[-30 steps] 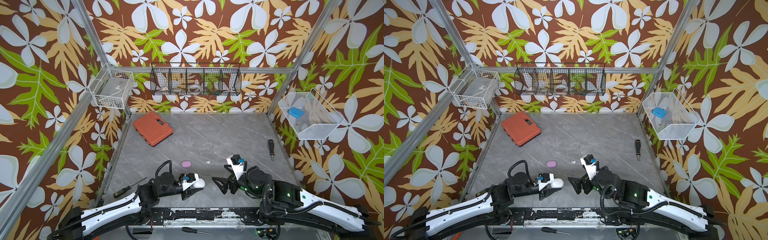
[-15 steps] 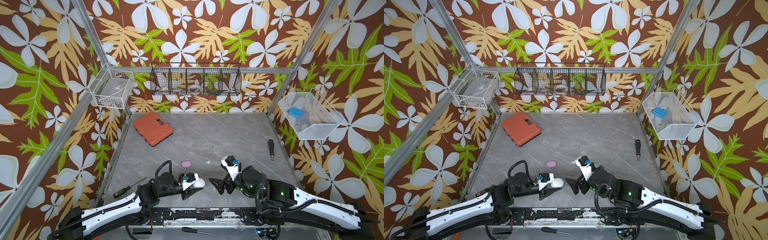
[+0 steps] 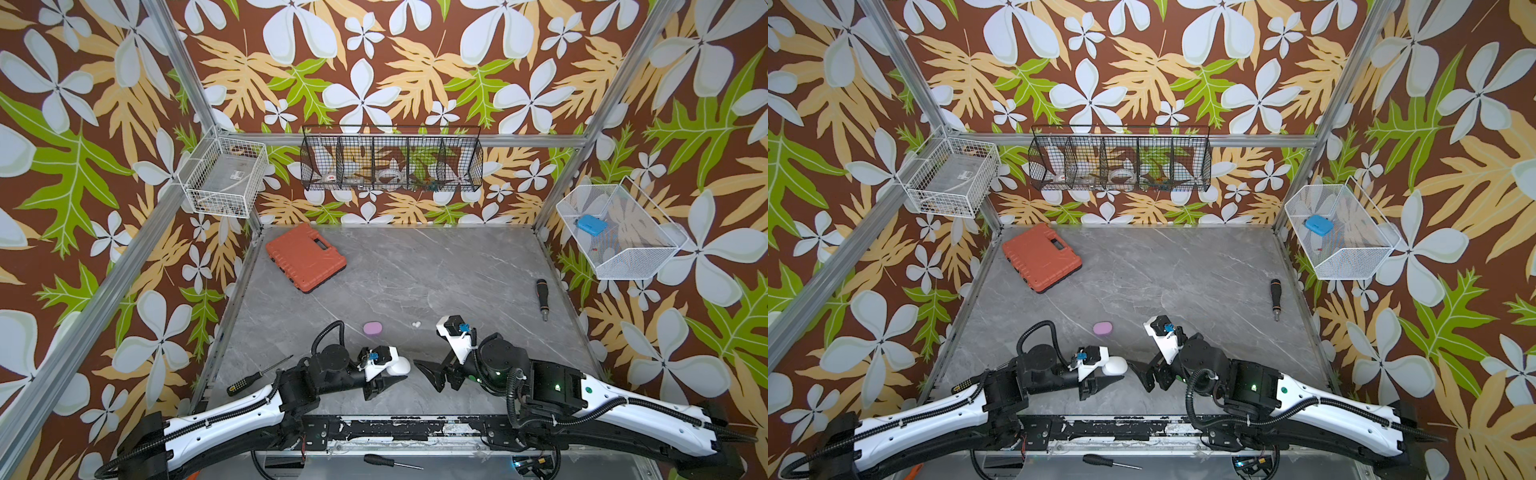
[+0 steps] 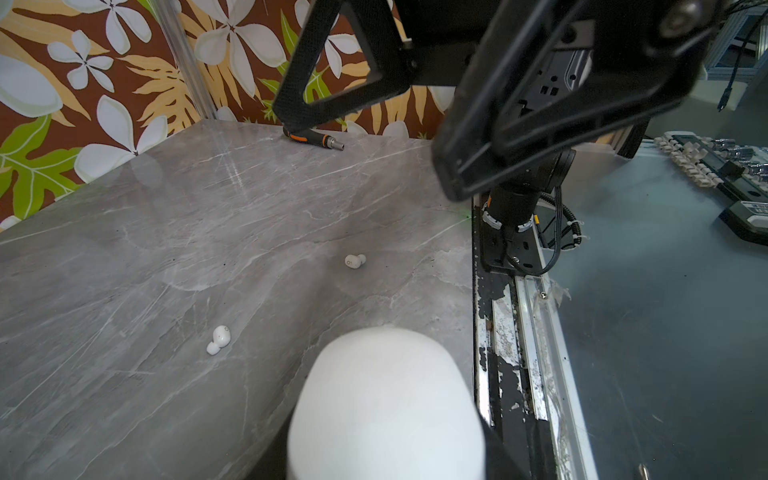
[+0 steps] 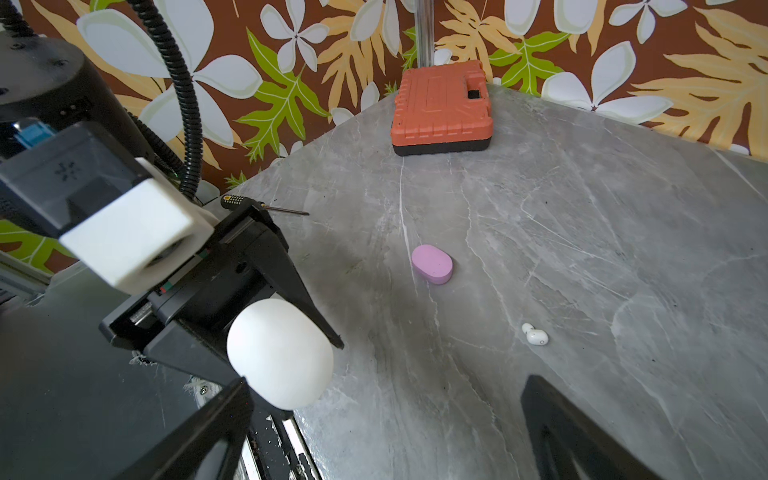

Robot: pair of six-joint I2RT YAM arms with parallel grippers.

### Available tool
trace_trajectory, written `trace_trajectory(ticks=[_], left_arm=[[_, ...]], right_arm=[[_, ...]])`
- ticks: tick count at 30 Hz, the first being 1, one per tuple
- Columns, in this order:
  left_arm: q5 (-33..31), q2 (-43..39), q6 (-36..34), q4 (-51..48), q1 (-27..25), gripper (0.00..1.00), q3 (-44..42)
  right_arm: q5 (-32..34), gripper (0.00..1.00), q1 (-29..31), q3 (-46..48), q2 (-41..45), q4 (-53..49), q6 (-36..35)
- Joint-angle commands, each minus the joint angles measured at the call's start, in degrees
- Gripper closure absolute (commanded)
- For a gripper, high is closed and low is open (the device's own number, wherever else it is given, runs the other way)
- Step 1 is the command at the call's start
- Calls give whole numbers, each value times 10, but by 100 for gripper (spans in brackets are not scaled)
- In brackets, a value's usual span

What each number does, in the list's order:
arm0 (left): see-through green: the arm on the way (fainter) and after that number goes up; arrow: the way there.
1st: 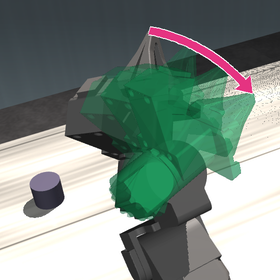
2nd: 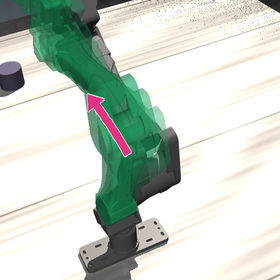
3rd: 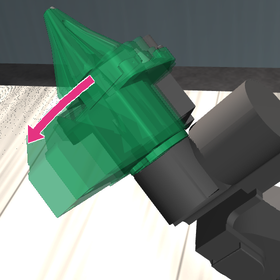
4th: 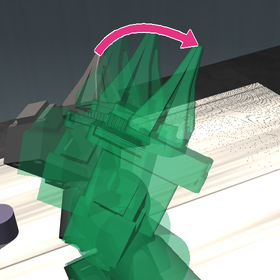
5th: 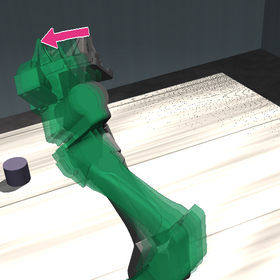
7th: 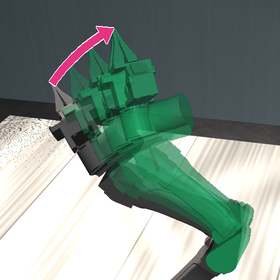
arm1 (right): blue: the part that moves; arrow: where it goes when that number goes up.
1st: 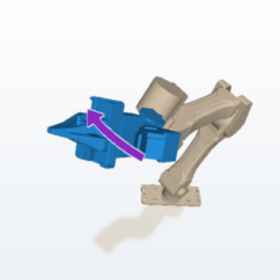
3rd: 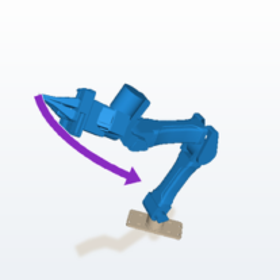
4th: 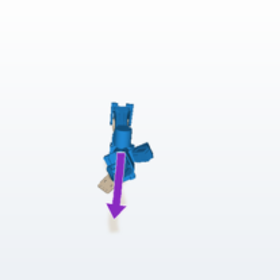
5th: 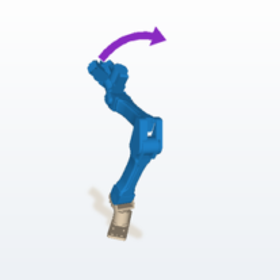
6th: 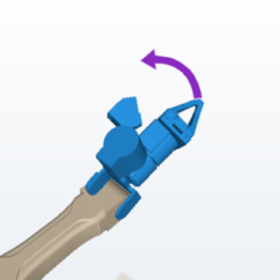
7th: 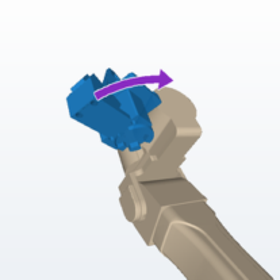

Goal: Insert the wireless bluetooth earbuds into the charging case
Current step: 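Bring the right gripper to the case lid held by the left gripper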

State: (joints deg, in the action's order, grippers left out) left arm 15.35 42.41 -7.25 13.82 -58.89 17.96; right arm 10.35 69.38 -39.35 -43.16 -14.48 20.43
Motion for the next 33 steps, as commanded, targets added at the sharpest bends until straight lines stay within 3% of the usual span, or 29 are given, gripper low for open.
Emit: trace_trajectory(ticks=[1, 18, 33], left_arm=[[11, 1, 4, 15, 0, 100, 2], [51, 3, -1, 2, 1, 100, 6], [107, 12, -8, -18, 2, 100, 16]], right_arm=[[-2, 0, 5, 4, -3, 26, -18], [38, 0, 63, -2, -66, 41, -64], [49, 0, 89, 23, -64, 52, -72]])
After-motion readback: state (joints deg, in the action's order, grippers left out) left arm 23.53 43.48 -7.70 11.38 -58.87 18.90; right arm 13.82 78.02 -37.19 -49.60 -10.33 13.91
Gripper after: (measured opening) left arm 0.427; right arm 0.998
